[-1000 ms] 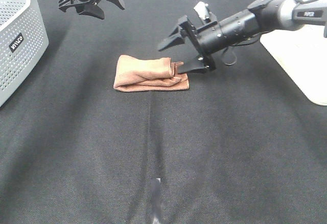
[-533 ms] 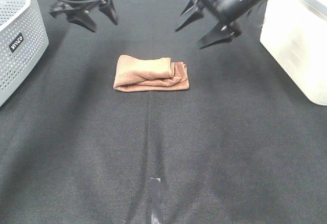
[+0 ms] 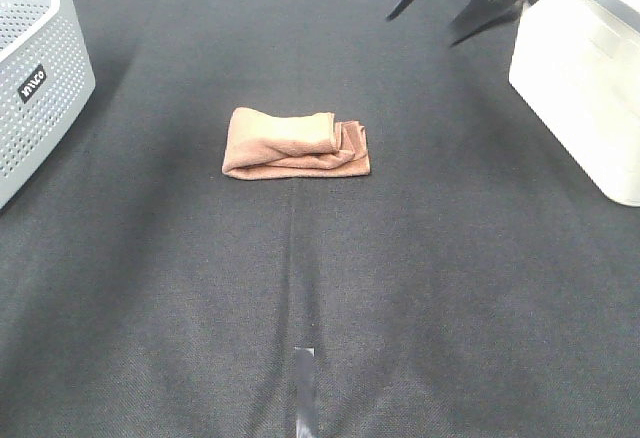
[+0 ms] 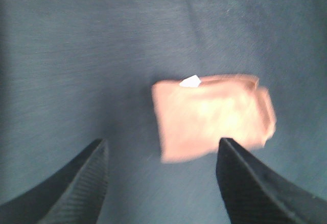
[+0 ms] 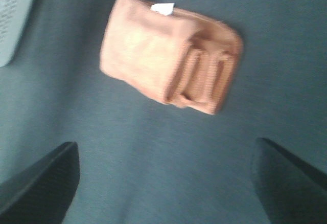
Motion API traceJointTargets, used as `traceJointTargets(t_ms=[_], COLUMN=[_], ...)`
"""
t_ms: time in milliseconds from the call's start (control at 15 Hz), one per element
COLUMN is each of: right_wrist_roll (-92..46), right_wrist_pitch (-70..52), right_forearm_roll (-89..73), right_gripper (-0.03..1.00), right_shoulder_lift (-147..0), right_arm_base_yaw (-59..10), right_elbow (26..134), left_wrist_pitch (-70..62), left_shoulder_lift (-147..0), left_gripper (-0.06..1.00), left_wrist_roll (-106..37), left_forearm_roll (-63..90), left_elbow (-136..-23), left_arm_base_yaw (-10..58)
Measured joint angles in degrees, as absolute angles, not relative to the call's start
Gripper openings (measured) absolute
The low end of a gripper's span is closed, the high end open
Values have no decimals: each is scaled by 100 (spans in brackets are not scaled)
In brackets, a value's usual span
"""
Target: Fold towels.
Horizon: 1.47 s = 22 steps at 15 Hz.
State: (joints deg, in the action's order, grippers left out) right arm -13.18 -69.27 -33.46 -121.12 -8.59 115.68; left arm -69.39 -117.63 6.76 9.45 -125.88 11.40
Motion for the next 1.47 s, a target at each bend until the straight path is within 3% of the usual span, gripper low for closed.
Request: traceJointTargets(t_ms=[333, 667, 867, 1467], right_wrist_roll=[-1117, -991, -871, -258], right_wrist_pitch=[-6939, -6939, -6944, -6967], right_forearm_roll=[-2515, -2194, -2034, -928], right_gripper=[85, 85, 85, 85], right_shoulder_lift=[-10451, -8388, -7397, -2492], right_arm_base_yaw=[-859, -859, -859, -859], right_elbow=[10227, 8468, 7706, 4377], left_wrist_pitch=[-6961, -6967, -6967, -6984], left_shoulder_lift=[-9654, -7420, -6457, -1507], left_gripper=[59, 59, 59, 59], left_wrist_roll=[647, 642, 642, 504], left_forearm_roll=[-120, -212, -212, -178], left_elbow=[-9947, -7764, -7047, -4269], left_arm_base_yaw=[1140, 1140, 1140, 1140])
